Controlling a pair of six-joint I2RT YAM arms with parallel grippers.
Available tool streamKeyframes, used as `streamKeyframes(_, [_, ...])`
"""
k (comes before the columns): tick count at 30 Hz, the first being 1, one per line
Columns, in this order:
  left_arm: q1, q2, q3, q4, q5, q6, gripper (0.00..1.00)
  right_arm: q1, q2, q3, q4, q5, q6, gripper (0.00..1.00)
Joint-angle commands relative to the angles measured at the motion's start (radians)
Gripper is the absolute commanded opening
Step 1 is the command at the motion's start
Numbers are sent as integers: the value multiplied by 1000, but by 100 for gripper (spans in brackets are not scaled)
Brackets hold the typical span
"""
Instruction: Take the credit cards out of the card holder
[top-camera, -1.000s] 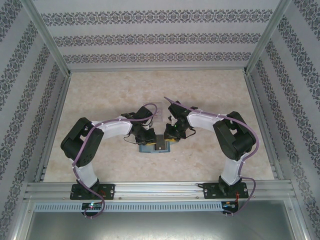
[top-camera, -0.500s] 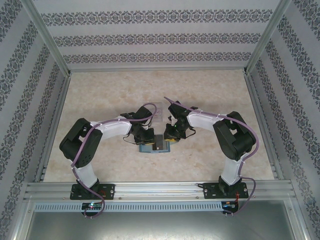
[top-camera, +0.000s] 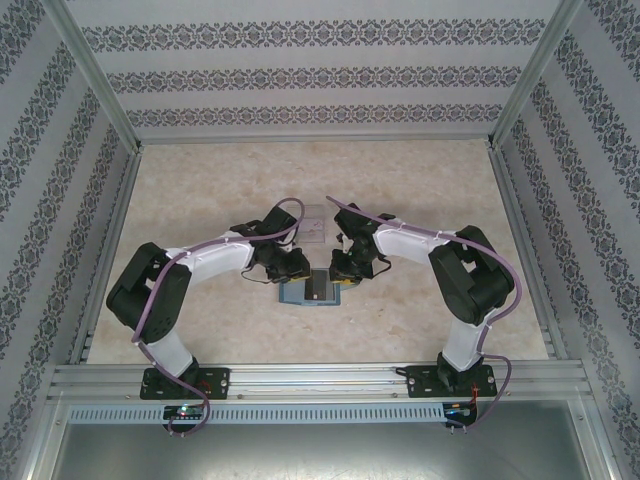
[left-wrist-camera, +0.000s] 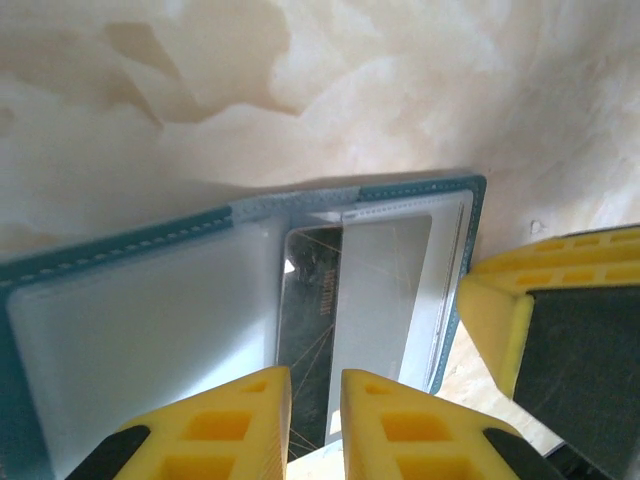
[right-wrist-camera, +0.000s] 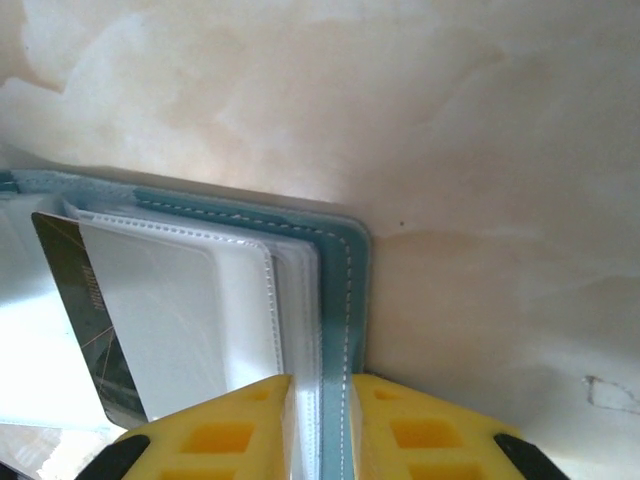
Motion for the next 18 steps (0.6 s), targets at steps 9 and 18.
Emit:
streamKeyframes(9, [37, 5, -64, 154, 109, -67, 21, 38, -13, 69, -22, 5, 8, 23])
streamKeyframes(18, [48, 20, -85, 179, 131, -72, 24, 48, 48, 82, 7, -20, 10, 23])
